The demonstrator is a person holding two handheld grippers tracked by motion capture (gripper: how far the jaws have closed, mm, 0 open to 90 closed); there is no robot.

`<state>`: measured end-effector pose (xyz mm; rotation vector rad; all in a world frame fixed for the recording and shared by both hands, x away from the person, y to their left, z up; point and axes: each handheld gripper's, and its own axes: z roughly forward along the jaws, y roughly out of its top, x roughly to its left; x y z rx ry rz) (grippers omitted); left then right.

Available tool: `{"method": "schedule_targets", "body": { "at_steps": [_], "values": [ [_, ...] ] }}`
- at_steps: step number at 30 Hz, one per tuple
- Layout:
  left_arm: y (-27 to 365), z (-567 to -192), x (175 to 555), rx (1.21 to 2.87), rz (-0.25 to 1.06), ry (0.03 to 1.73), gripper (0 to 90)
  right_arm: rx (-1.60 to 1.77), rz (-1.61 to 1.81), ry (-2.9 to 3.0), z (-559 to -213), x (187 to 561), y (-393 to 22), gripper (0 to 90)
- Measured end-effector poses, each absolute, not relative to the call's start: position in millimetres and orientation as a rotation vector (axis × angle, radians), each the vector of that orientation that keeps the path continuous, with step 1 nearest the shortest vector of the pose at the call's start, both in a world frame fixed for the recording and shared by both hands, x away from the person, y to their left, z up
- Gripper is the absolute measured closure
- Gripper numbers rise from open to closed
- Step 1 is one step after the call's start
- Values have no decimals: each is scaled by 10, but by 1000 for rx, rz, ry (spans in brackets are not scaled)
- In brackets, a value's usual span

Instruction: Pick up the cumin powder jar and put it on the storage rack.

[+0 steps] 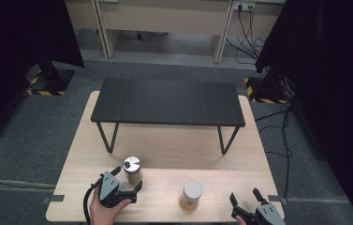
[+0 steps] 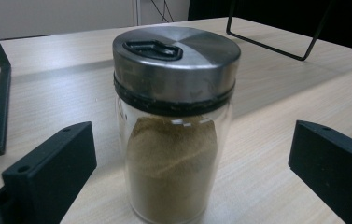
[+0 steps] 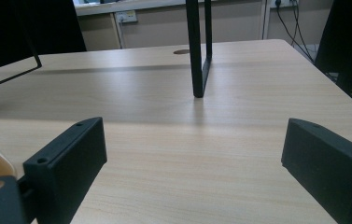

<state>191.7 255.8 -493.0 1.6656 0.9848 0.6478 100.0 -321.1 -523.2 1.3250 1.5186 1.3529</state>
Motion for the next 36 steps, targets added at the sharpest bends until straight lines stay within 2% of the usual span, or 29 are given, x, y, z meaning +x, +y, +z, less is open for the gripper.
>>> {"method": "schedule_targets", "body": {
  "at_steps": [11,24,36],
  "values": [
    [2500,-4948,2056,1674,635,1035,14,1325,1355,1522,-5232,1005,-3217,69],
    [2464,-4918,2105,1692,635,1051,134,1325,1356,1527,-5233,1010,-3216,69],
    [2444,-4873,2161,1714,616,1082,190,1324,1357,1532,-5234,1016,-3212,69]
  ]
}}
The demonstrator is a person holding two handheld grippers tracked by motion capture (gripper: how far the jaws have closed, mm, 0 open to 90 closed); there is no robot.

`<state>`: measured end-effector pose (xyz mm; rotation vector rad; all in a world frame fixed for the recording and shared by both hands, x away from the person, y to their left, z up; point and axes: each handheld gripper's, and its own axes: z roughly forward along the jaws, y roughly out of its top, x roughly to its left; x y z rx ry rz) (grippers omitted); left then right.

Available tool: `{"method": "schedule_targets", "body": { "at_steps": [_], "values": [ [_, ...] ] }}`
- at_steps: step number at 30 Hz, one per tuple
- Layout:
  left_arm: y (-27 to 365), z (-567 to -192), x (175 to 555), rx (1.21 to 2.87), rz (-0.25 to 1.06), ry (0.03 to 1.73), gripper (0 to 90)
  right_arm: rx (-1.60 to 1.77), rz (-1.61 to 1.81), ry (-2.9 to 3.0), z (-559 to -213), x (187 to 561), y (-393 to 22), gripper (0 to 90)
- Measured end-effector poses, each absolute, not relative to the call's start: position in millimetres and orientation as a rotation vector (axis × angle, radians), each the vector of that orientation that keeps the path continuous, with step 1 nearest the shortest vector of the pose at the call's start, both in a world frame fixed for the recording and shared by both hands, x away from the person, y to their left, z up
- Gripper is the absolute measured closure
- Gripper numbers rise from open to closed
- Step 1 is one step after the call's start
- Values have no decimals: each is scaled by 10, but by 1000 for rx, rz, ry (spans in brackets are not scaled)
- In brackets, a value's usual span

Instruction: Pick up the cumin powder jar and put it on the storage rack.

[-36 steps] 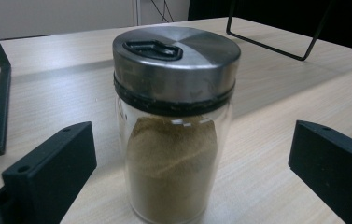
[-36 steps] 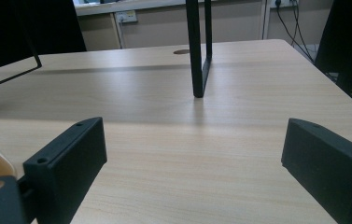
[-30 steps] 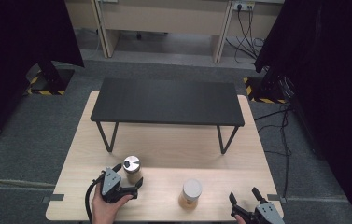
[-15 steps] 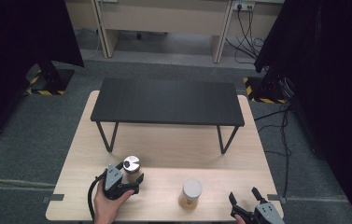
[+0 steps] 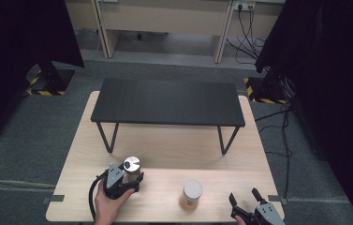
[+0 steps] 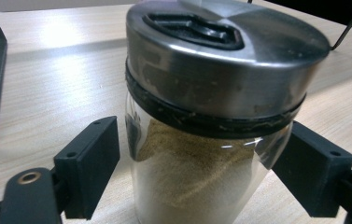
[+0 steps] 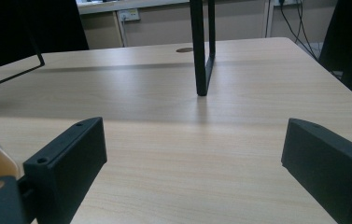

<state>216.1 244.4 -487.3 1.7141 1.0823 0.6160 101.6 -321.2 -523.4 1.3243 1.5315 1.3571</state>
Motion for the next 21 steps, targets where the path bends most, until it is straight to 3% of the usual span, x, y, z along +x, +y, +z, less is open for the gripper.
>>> {"method": "schedule_targets", "body": {
  "at_steps": [11,21],
  "values": [
    [2444,-4861,2183,1727,606,1078,280,1331,1361,1531,-5237,1019,-3215,69],
    [2444,-4865,2181,1726,614,1074,289,1332,1363,1531,-5241,1023,-3217,69]
  ]
}}
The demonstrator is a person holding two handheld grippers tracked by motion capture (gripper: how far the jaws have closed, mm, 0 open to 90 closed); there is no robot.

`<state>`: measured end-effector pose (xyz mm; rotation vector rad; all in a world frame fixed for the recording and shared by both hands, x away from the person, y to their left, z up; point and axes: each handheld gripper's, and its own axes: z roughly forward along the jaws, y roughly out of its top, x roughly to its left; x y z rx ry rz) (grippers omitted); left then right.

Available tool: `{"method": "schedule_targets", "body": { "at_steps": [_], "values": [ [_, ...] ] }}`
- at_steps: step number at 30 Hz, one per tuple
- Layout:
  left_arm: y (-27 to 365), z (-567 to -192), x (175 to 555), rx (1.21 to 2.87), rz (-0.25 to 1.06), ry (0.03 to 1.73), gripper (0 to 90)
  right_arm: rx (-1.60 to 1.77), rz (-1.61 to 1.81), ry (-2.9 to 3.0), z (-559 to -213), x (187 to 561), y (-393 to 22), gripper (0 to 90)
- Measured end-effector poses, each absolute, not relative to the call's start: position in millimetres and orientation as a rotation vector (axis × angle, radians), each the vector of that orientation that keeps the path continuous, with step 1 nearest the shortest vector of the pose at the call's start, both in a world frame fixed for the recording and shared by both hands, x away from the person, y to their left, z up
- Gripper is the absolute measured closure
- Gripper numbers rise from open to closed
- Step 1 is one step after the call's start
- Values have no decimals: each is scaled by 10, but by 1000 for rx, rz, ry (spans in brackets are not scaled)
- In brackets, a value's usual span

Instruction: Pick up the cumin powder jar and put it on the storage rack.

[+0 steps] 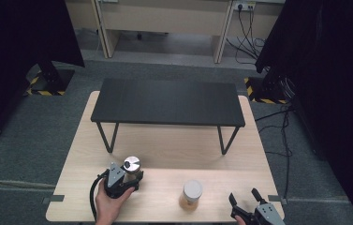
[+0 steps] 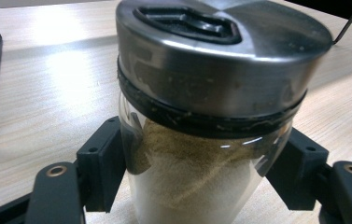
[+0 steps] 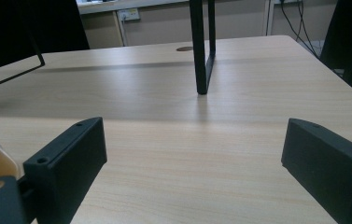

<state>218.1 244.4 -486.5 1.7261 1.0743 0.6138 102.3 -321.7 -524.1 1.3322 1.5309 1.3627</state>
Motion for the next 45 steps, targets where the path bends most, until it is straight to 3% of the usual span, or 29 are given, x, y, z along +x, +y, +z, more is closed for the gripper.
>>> {"method": "schedule_targets", "body": {
  "at_steps": [13,45],
  "values": [
    [2468,-4796,2153,1727,613,1054,293,1337,1360,1529,-5242,1025,-3229,69],
    [2544,-3987,2115,1675,690,951,295,1344,1362,1541,-5237,1044,-3226,68]
  ]
}}
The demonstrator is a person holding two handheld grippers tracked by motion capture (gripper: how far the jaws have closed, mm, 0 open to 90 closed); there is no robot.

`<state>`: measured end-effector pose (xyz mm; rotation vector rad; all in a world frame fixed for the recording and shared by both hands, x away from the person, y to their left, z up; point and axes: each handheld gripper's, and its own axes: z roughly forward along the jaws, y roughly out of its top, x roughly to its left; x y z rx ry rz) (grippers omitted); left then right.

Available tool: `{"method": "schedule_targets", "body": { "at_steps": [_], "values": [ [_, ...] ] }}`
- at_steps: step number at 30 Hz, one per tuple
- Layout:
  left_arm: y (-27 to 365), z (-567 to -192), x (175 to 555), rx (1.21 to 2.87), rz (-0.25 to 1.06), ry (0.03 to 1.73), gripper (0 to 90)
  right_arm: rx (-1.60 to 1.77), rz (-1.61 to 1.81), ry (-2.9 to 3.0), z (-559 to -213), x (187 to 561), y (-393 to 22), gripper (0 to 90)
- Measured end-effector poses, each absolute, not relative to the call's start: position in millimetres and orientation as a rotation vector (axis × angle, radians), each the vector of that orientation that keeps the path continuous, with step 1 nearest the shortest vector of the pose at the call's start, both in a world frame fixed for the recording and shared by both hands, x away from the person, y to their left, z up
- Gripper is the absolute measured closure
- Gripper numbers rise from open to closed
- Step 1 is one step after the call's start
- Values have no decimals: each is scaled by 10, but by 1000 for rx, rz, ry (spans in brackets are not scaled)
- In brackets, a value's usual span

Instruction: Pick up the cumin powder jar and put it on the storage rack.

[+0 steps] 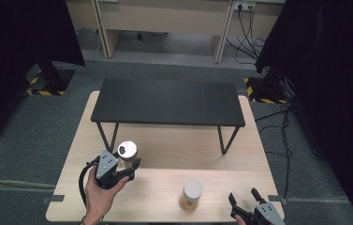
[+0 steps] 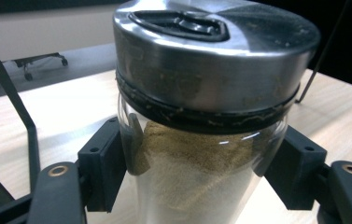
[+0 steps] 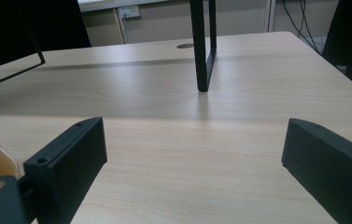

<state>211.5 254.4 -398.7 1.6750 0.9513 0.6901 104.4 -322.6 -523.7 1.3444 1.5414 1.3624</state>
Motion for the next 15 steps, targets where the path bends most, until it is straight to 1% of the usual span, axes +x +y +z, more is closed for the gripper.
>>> {"method": "schedule_targets", "body": {
  "at_steps": [15],
  "values": [
    [2596,-3524,2191,1655,736,909,297,1347,1362,1549,-5237,1054,-3223,69]
  ]
}}
